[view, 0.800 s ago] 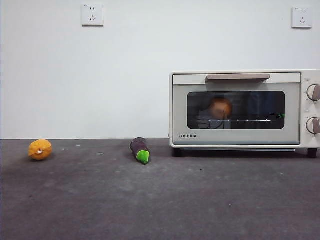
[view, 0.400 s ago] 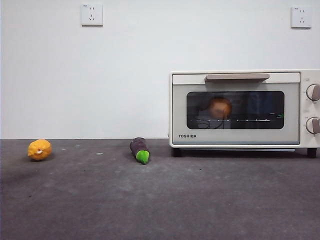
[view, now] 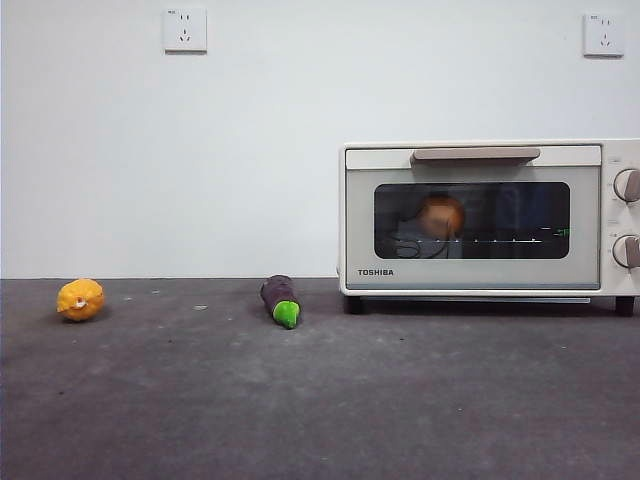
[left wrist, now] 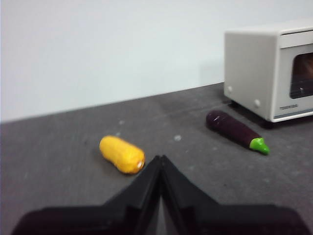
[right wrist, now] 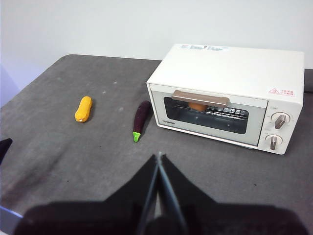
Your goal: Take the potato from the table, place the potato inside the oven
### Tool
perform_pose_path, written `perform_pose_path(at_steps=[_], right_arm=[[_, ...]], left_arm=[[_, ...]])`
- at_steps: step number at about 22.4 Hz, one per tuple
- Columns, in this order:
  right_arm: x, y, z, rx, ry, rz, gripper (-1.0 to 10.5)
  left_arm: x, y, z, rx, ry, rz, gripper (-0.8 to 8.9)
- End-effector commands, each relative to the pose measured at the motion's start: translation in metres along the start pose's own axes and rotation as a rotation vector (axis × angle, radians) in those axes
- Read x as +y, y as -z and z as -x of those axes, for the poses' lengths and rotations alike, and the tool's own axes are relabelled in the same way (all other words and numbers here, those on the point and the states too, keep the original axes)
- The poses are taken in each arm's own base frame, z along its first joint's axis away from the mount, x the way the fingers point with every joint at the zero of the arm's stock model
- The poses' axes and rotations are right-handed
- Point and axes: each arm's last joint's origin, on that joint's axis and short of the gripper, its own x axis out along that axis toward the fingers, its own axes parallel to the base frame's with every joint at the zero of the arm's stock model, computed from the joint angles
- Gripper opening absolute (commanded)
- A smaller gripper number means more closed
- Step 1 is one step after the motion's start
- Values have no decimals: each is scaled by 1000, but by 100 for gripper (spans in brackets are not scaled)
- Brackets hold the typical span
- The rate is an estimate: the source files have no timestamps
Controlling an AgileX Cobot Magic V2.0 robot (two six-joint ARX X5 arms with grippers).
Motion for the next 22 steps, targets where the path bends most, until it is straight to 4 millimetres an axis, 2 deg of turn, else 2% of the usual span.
perform_pose_path(at_steps=[1, 9, 18, 22], right_arm=[[0, 2, -3, 32, 7, -3, 1], [0, 2, -3, 33, 8, -2, 1], [0, 1, -5, 37, 9, -2, 1], [1, 1, -5, 38, 9, -2, 1]], left_arm=[[3, 10, 0, 69, -67, 89, -4], [12, 19, 2, 146, -327, 159, -4], [11, 19, 2, 147, -278, 158, -4], [11, 18, 2, 151, -270, 92, -4]])
